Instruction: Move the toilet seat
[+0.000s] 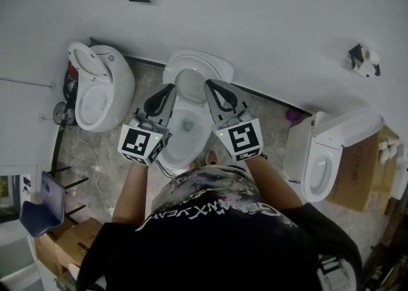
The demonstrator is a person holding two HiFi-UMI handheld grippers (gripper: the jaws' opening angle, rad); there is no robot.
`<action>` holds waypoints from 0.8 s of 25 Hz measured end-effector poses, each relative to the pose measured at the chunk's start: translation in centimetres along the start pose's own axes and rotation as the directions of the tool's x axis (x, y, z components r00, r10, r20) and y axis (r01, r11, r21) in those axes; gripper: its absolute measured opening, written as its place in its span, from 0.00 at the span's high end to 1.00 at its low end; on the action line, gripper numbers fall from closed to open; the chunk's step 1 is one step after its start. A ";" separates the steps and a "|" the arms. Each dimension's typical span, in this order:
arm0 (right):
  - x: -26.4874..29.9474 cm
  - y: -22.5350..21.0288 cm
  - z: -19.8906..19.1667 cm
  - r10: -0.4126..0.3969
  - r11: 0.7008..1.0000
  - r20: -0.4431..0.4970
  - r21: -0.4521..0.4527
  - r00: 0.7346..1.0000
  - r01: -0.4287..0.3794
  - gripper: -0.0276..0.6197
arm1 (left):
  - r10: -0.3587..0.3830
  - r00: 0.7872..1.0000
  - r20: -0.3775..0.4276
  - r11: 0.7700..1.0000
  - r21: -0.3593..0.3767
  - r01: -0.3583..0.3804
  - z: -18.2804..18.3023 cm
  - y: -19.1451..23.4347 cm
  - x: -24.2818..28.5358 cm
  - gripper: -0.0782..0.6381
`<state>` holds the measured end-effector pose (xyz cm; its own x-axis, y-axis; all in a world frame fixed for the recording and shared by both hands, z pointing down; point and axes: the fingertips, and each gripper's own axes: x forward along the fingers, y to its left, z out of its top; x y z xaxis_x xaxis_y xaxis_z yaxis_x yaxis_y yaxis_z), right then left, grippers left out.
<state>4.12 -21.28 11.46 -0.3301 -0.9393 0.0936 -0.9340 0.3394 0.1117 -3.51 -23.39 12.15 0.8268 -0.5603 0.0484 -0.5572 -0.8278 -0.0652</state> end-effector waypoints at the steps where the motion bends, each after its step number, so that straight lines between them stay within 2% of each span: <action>1: 0.1 0.1 0.1 0.002 1.000 0.001 0.001 1.000 -0.002 0.95 | 0.003 1.000 0.000 1.000 0.000 -0.003 0.1 0.2 -0.1 0.85; 7: 1.1 0.5 0.1 0.015 1.000 0.012 -0.018 1.000 -0.015 0.95 | -0.001 1.000 0.000 1.000 -0.002 0.001 0.0 1.0 -0.5 0.85; 12: 1.5 0.7 -0.2 0.024 1.000 -0.026 -0.017 0.999 -0.024 0.95 | -0.013 1.000 -0.002 1.000 0.004 0.013 -0.1 1.3 -0.5 0.85; 20: 2.5 1.1 -0.2 0.038 0.999 -0.034 -0.024 0.999 -0.038 0.95 | -0.010 1.000 0.008 1.000 0.001 0.010 0.2 2.4 -0.5 0.85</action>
<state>2.34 -23.21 12.01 -0.3600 -0.9236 0.1316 -0.9171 0.3762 0.1316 -5.27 -25.07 11.79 0.8328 -0.5520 0.0410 -0.5490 -0.8332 -0.0659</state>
